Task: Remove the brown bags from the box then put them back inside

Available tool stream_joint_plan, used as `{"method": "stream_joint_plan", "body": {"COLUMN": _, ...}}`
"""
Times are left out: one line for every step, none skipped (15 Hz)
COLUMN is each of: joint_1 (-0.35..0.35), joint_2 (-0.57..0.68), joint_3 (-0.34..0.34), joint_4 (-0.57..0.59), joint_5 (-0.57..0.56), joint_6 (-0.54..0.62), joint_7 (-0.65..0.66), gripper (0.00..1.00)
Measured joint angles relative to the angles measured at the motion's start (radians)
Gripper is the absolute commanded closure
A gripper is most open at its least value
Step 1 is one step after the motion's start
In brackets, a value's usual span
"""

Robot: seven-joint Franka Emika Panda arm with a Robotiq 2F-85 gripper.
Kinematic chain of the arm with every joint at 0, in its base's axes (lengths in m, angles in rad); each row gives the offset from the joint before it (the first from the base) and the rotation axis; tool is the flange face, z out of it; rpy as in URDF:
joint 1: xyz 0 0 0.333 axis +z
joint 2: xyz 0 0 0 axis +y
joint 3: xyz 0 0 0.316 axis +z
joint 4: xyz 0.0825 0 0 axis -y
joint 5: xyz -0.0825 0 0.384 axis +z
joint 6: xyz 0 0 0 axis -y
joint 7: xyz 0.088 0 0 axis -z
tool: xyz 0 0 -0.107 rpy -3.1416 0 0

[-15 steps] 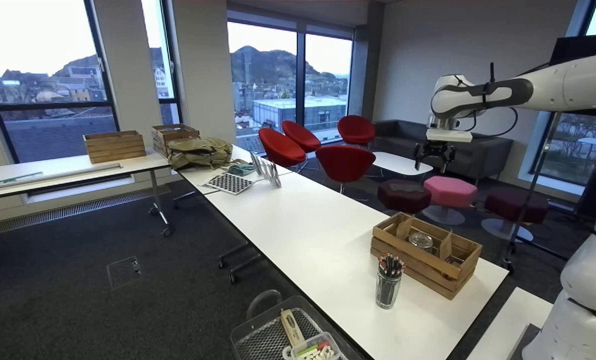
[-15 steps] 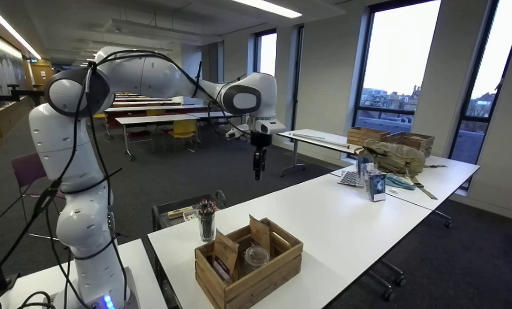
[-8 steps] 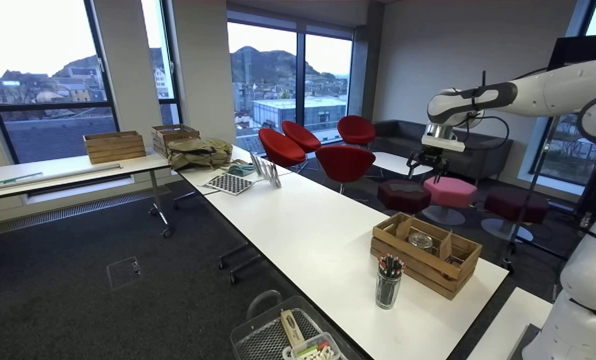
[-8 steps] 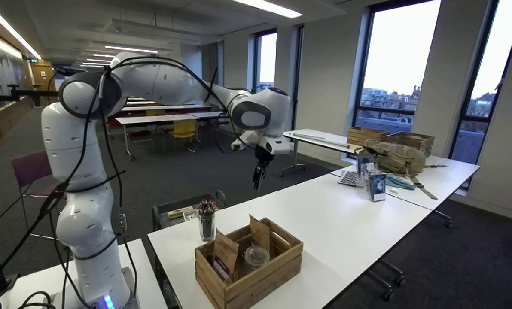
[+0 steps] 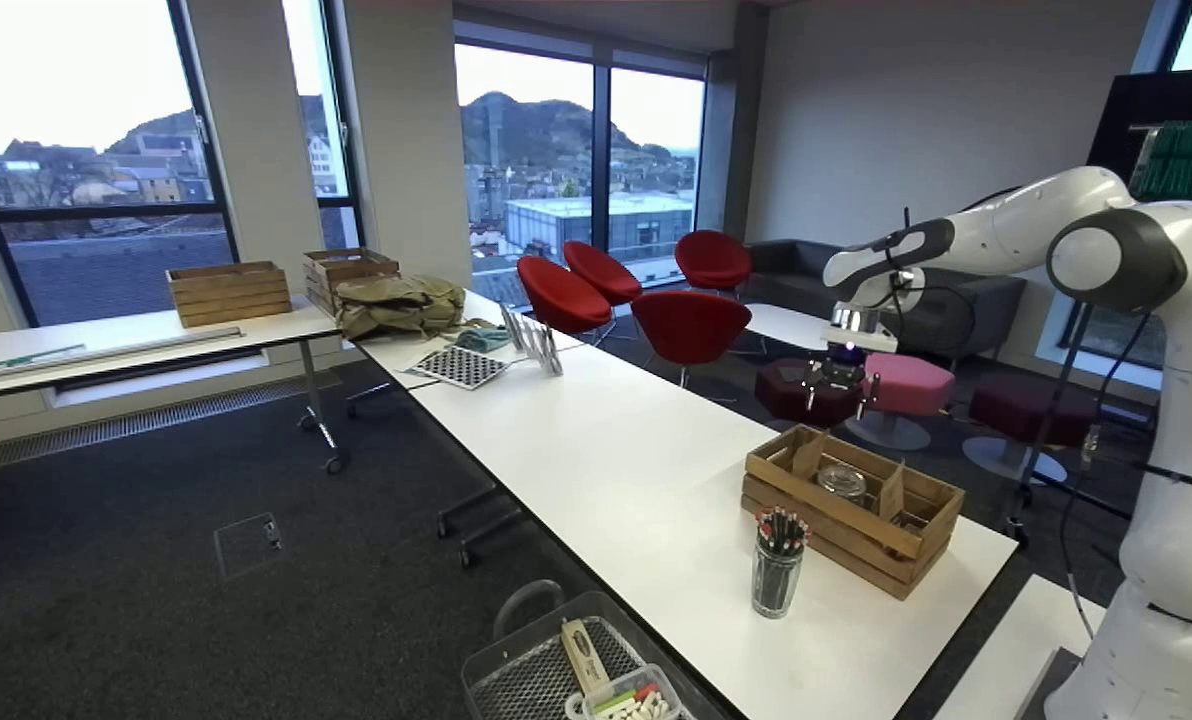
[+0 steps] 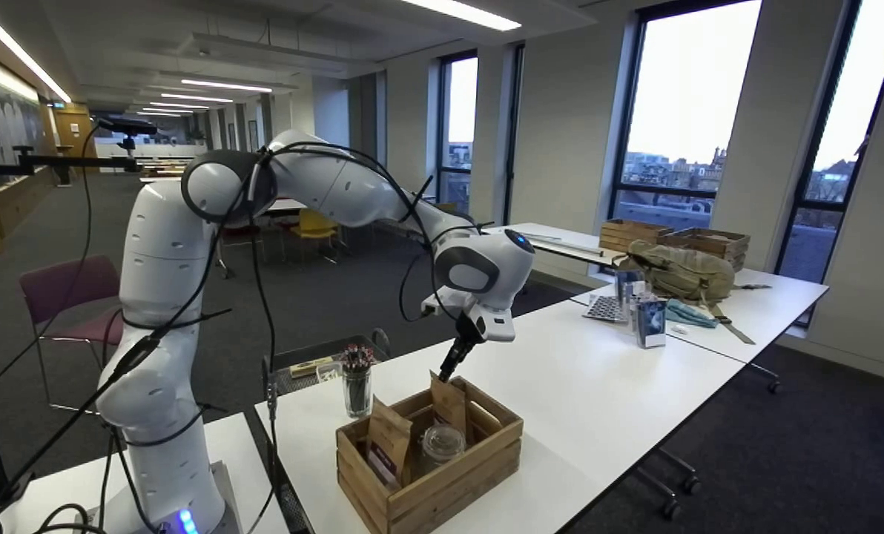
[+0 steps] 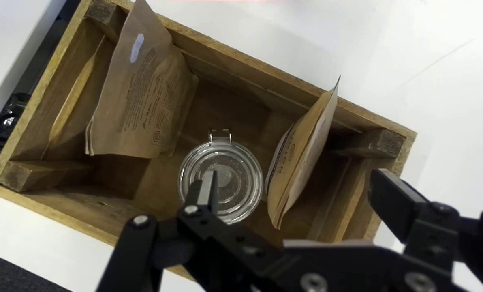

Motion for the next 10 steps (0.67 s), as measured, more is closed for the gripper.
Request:
{"method": "stream_joint_plan", "body": {"joint_1": 0.001, "joint_2": 0.020, "joint_3": 0.000, "joint_4": 0.009, "joint_5": 0.002, "joint_6": 0.000, "joint_7": 0.002, "gripper": 0.00}}
{"method": "stream_joint_plan", "body": {"joint_1": 0.001, "joint_2": 0.038, "joint_3": 0.001, "joint_4": 0.019, "joint_5": 0.004, "joint_6": 0.000, "joint_7": 0.003, "gripper": 0.00}}
{"method": "stream_joint_plan", "body": {"joint_1": 0.002, "joint_2": 0.055, "joint_3": 0.002, "joint_4": 0.030, "joint_5": 0.005, "joint_6": -0.002, "joint_7": 0.004, "gripper": 0.00}}
{"method": "stream_joint_plan", "body": {"joint_1": 0.003, "joint_2": 0.071, "joint_3": 0.005, "joint_4": 0.042, "joint_5": 0.005, "joint_6": -0.006, "joint_7": 0.006, "gripper": 0.00}}
{"method": "stream_joint_plan", "body": {"joint_1": 0.003, "joint_2": 0.088, "joint_3": 0.009, "joint_4": 0.055, "joint_5": 0.007, "joint_6": -0.015, "joint_7": 0.007, "gripper": 0.00}}
{"method": "stream_joint_plan", "body": {"joint_1": 0.004, "joint_2": 0.106, "joint_3": 0.014, "joint_4": 0.070, "joint_5": 0.011, "joint_6": -0.025, "joint_7": 0.008, "gripper": 0.00}}
{"method": "stream_joint_plan", "body": {"joint_1": 0.005, "joint_2": 0.126, "joint_3": 0.019, "joint_4": 0.085, "joint_5": 0.013, "joint_6": -0.035, "joint_7": 0.009, "gripper": 0.00}}
{"method": "stream_joint_plan", "body": {"joint_1": 0.006, "joint_2": 0.147, "joint_3": 0.023, "joint_4": 0.102, "joint_5": 0.016, "joint_6": -0.045, "joint_7": 0.009, "gripper": 0.00}}
{"method": "stream_joint_plan", "body": {"joint_1": 0.007, "joint_2": 0.168, "joint_3": 0.027, "joint_4": 0.119, "joint_5": 0.020, "joint_6": -0.057, "joint_7": 0.009, "gripper": 0.00}}
{"method": "stream_joint_plan", "body": {"joint_1": 0.008, "joint_2": 0.188, "joint_3": 0.030, "joint_4": 0.135, "joint_5": 0.024, "joint_6": -0.064, "joint_7": 0.009, "gripper": 0.00}}
